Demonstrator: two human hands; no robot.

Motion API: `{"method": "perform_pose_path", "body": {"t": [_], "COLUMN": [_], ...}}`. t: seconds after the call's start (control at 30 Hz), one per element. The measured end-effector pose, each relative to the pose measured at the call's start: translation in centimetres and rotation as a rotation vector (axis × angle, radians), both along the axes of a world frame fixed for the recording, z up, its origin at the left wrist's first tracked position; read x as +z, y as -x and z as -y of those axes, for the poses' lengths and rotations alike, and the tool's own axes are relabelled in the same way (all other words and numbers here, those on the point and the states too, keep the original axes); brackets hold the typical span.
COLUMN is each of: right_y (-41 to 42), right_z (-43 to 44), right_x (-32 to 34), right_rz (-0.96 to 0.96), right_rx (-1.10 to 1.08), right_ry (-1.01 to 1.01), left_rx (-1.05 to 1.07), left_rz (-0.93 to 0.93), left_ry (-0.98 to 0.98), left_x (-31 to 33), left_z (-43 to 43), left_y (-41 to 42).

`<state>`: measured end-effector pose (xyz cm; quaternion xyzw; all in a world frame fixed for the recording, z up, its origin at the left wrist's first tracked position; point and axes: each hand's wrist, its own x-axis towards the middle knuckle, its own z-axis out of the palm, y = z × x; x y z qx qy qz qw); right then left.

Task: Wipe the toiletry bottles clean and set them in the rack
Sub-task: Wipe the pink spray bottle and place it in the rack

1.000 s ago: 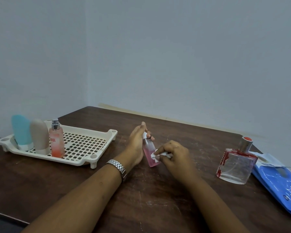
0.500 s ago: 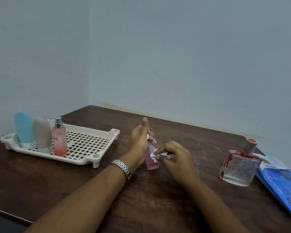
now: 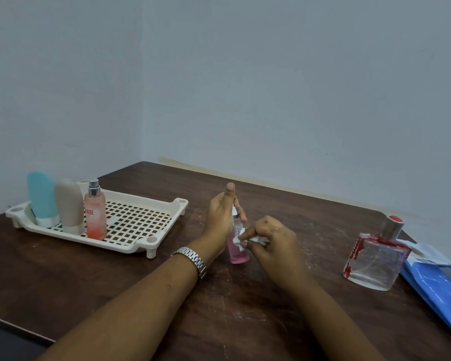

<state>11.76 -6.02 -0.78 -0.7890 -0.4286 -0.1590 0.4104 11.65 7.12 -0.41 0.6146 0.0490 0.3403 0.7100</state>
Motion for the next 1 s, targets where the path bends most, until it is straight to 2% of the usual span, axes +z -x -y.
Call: {"method": "perform_pose_path", "body": {"t": [0.2,0.4,0.57,0.7,0.9,1.0], "right_y": [-1.0,0.1,-0.1,-0.7,0.1,0.3], "right_z": [0.4,-0.3,0.2,0.5,-0.2,-0.2], "right_x": [-0.2,0.3,0.3,0.3,0.3,0.2], "right_rz": [-0.023,0.017,0.043,0.027,0.107,0.153], "right_rx": [-0.036,-0.057,-0.002,-0.039,-0.083,-0.041], "right_ry": [0.071,-0.036,0.052,0.109,-0.046,-0.028], "left_rx": [0.013,-0.059,-0.055,-0.09,-0.183,-0.211], "left_rz": [-0.021,0.019,0.002,0.014,0.065,0.089], "left_ry": [-0.018,-0.039,0.027,0.026,0.039,0.094], "left_x": [0.0,0.1,0.2,0.2,-0.1,-0.3], "left_z": [-0.1,0.2,0.2,0.1,0.2,0.3], "left_y": [-0.1,0.2,0.3,0.1,-0.2,-0.3]}}
